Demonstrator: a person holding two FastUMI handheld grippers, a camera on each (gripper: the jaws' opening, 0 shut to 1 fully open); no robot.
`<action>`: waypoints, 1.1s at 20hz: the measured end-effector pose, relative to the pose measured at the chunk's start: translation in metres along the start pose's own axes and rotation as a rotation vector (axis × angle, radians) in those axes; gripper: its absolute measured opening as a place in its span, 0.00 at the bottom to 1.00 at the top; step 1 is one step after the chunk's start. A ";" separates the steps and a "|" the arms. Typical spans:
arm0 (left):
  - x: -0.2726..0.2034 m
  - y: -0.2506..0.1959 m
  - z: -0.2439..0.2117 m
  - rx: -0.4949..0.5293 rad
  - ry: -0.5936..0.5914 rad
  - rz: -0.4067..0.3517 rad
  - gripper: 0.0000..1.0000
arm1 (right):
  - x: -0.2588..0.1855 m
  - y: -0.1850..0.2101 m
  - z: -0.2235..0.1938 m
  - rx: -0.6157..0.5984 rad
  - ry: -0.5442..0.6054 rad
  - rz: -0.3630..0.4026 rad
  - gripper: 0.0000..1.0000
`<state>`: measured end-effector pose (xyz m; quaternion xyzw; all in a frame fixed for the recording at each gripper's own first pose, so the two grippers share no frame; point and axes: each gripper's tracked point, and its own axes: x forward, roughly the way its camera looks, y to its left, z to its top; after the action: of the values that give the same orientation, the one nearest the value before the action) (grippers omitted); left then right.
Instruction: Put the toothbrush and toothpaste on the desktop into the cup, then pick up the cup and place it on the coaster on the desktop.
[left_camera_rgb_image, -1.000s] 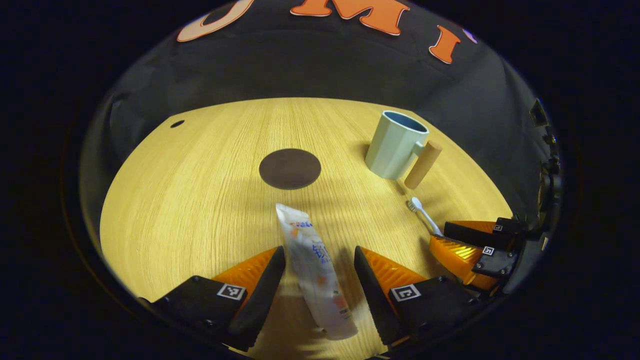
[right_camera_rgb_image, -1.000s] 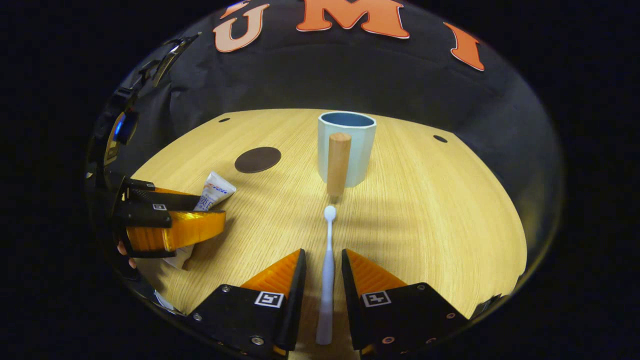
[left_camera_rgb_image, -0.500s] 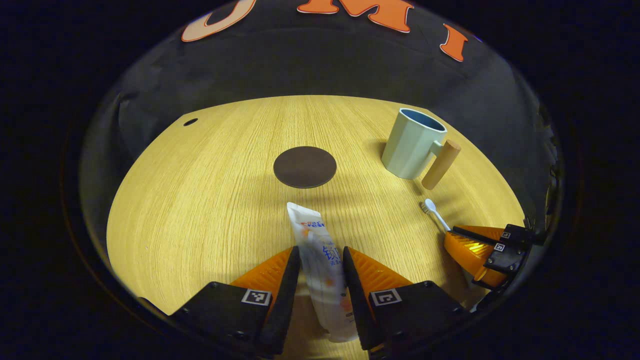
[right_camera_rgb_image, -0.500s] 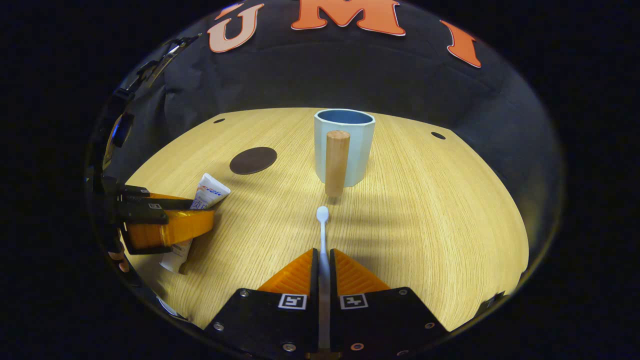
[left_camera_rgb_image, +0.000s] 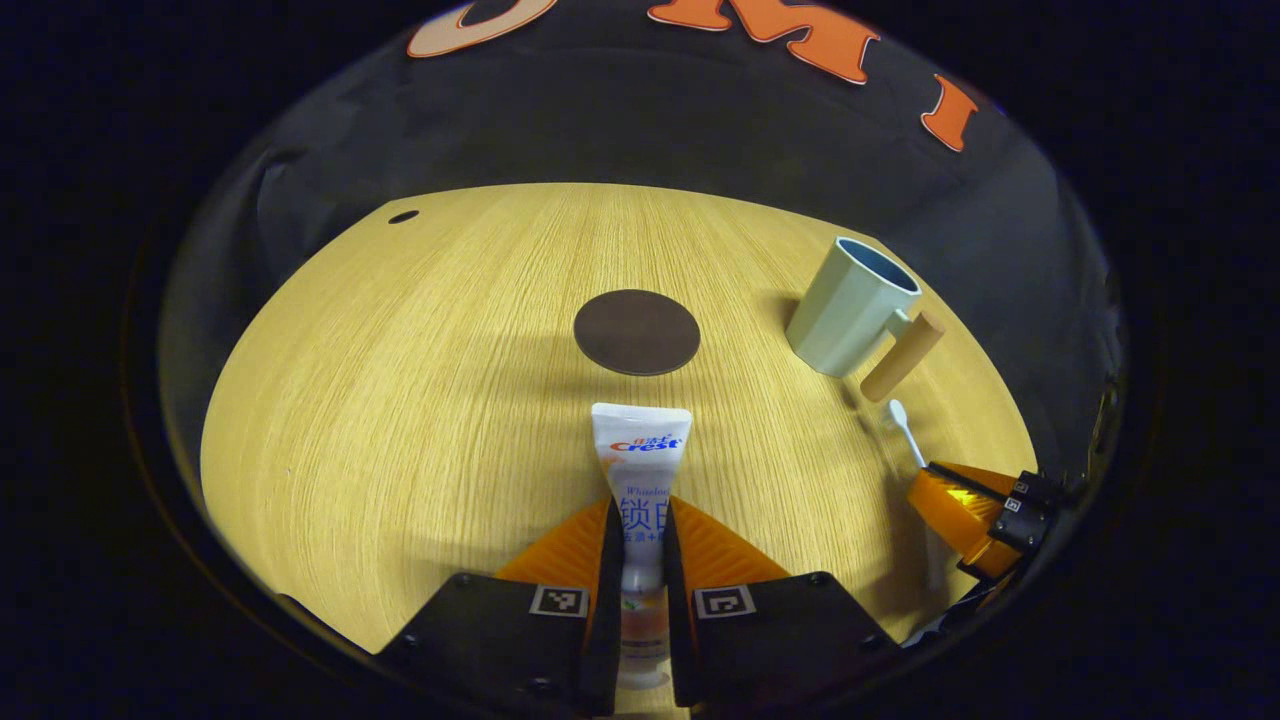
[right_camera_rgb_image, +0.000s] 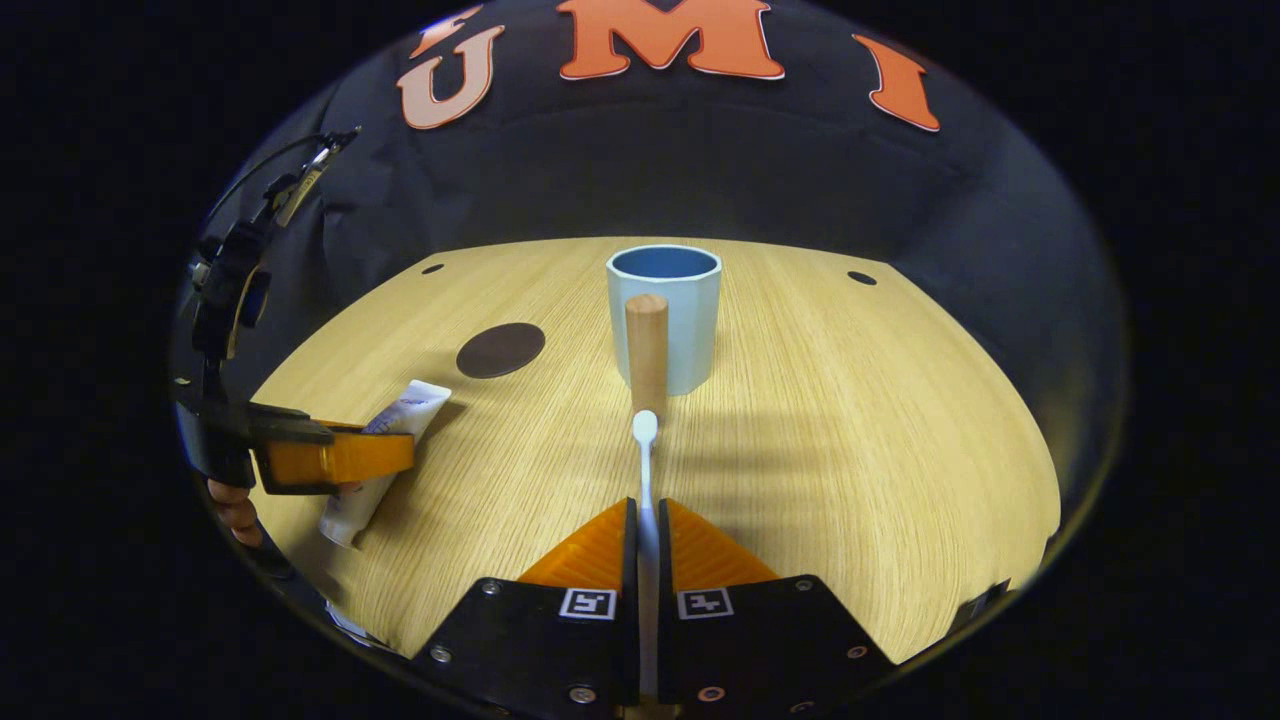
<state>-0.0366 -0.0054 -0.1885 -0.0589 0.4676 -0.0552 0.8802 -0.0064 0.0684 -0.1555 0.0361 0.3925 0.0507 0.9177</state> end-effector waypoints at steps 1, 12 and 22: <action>-0.003 -0.002 0.001 0.005 -0.010 -0.001 0.25 | -0.001 0.000 0.000 -0.001 -0.005 0.003 0.08; -0.025 -0.005 0.022 0.030 -0.082 -0.007 0.24 | -0.035 -0.003 0.048 0.014 -0.137 0.048 0.08; -0.044 0.000 0.043 0.016 -0.202 0.014 0.24 | -0.046 0.005 0.126 0.009 -0.348 0.112 0.08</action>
<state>-0.0256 0.0036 -0.1287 -0.0541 0.3763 -0.0466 0.9237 0.0532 0.0644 -0.0349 0.0700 0.2256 0.0928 0.9673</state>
